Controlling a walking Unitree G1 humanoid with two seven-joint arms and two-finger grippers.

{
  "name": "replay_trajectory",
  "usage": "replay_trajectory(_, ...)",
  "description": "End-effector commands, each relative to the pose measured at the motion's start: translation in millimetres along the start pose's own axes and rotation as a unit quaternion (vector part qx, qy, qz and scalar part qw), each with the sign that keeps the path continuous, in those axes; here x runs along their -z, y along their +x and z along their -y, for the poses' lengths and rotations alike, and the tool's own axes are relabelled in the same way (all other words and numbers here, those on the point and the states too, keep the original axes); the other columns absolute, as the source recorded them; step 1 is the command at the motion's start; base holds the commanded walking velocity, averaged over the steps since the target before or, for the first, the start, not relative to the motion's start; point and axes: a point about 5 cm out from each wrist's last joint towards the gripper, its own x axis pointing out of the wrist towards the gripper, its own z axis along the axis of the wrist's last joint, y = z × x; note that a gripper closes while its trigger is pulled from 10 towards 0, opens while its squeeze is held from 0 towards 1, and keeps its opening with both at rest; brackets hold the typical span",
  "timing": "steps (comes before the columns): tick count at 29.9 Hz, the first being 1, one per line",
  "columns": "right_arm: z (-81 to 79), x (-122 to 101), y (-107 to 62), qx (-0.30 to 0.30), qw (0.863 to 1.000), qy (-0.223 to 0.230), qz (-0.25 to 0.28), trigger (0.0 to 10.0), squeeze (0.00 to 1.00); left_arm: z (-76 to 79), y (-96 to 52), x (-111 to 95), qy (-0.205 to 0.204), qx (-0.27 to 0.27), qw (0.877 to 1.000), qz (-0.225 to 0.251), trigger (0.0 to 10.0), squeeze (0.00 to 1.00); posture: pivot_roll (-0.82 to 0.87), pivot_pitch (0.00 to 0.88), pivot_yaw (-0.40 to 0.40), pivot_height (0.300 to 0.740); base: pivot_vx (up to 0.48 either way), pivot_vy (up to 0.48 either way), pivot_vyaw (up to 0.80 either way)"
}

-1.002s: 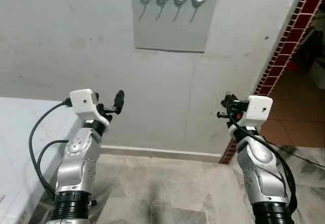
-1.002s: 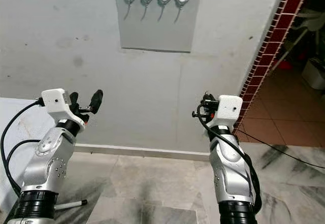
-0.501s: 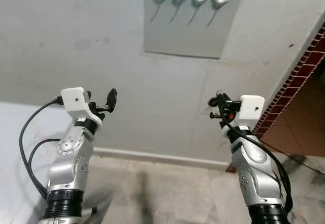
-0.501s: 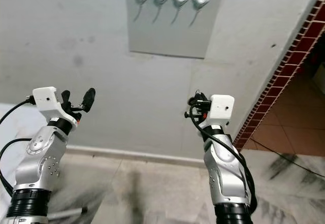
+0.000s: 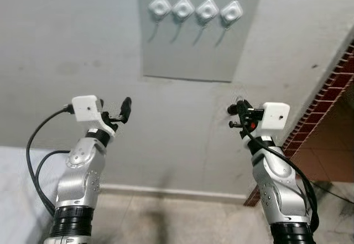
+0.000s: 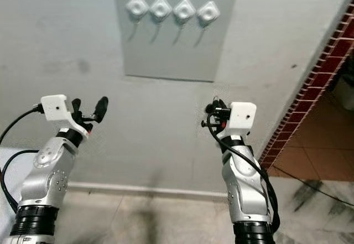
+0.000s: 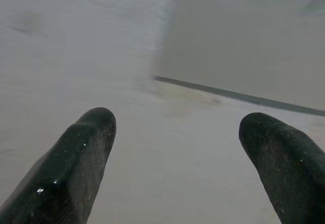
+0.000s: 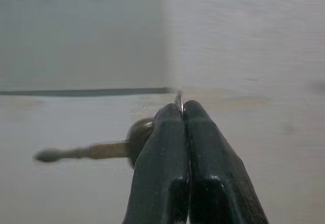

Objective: Hang keys on a hook

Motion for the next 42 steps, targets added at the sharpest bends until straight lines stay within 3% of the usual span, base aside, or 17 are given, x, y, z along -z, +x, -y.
replay_trajectory(1, -6.8, -5.9, 2.9, -0.007, 1.000, 0.003, 0.011, 10.0, 0.00, -6.0, 0.3, -7.5, 0.011, -0.005, 1.000, 0.009, 10.0, 0.00, -0.03, 0.000, -0.020, 0.740, 0.480, 0.000, 0.00)
replay_trajectory(18, -8.4, -6.4, 3.1, -0.009, 1.000, 0.005, 0.011, 10.0, 0.00, -4.6, 0.4, -7.2, 0.009, -0.003, 1.000, 0.008, 10.0, 0.00, -0.03, 0.000, -0.019, 0.740, 0.480, 0.000, 0.00)
replay_trajectory(26, -9.8, -5.5, 1.4, -0.016, 1.000, 0.004, 0.013, 10.0, 0.00, 6.3, -1.1, -12.0, 0.010, 0.016, 0.999, 0.031, 10.0, 0.00, -0.03, 0.000, -0.022, 0.740, 0.000, 0.000, 0.00)
replay_trajectory(42, -9.1, -6.1, 0.4, -0.014, 1.000, 0.005, 0.011, 10.0, 0.00, 8.2, -1.3, -9.3, -0.003, 0.012, 1.000, 0.021, 10.0, 0.00, -0.03, 0.000, -0.022, 0.740, 0.000, 0.000, 0.00)
